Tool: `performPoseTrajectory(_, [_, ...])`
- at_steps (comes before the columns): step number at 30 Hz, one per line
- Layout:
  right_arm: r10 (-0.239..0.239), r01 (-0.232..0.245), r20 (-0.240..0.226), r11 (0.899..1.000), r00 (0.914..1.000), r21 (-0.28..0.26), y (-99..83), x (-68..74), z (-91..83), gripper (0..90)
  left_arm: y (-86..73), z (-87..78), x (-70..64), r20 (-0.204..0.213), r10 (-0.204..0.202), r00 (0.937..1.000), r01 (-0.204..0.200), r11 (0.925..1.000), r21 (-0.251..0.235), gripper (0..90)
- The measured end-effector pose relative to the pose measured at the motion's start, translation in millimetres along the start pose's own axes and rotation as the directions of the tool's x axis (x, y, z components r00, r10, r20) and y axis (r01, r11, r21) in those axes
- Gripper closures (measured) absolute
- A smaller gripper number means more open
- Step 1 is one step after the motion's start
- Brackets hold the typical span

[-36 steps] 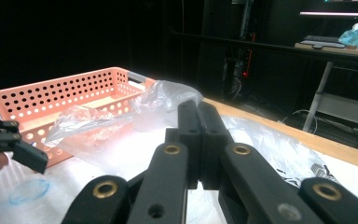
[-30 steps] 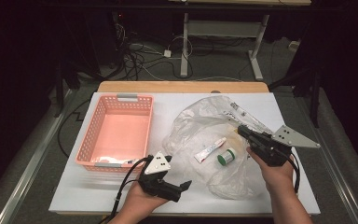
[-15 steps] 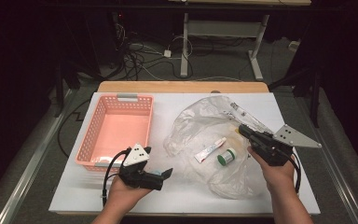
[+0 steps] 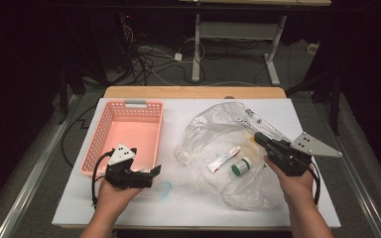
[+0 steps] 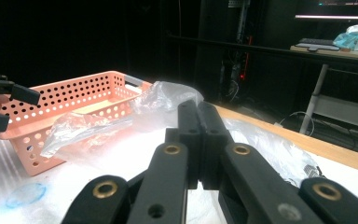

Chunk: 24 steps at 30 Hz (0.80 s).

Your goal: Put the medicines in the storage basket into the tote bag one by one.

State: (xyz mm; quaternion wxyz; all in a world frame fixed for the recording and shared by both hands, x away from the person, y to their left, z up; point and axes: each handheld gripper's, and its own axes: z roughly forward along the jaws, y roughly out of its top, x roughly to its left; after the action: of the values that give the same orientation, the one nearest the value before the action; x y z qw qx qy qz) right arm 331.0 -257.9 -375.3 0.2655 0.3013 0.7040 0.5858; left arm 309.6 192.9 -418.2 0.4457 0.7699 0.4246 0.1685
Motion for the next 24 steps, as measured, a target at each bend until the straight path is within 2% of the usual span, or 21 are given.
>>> performPoseTrajectory(1, [0.004, -0.004, 0.000, 1.000, 1.0000, -0.001, 0.1, 0.2, -0.1, 90.0, 0.0, 0.0, 0.0, 0.000, 0.000, 1.0000, 0.000, 1.0000, 0.000, 0.0])
performPoseTrajectory(4, [0.001, -0.001, 0.000, 1.000, 1.0000, 0.000, 0.7, 0.5, -0.9, 90.0, -2.7, -7.8, 16.0, -0.051, -0.031, 0.9982, 0.031, 0.9995, 0.000, 0.0])
performPoseTrajectory(11, [0.003, -0.003, 0.000, 1.000, 1.0000, -0.006, 1.2, 0.5, -0.7, 90.0, -9.6, -19.3, 39.9, -0.113, -0.082, 0.9902, 0.082, 0.9966, 0.003, 0.0])
performPoseTrajectory(18, [0.003, -0.003, -0.004, 1.000, 1.0000, 0.002, 0.6, 0.8, -0.1, 90.0, -12.5, -20.6, 48.6, -0.121, -0.107, 0.9869, 0.109, 0.9939, 0.015, 0.0])
performPoseTrajectory(24, [0.002, -0.002, -0.006, 1.000, 1.0000, 0.006, -0.3, 1.8, 1.6, 90.0, -9.8, -17.7, 46.1, -0.105, -0.098, 0.9896, 0.103, 0.9940, 0.037, 0.4])
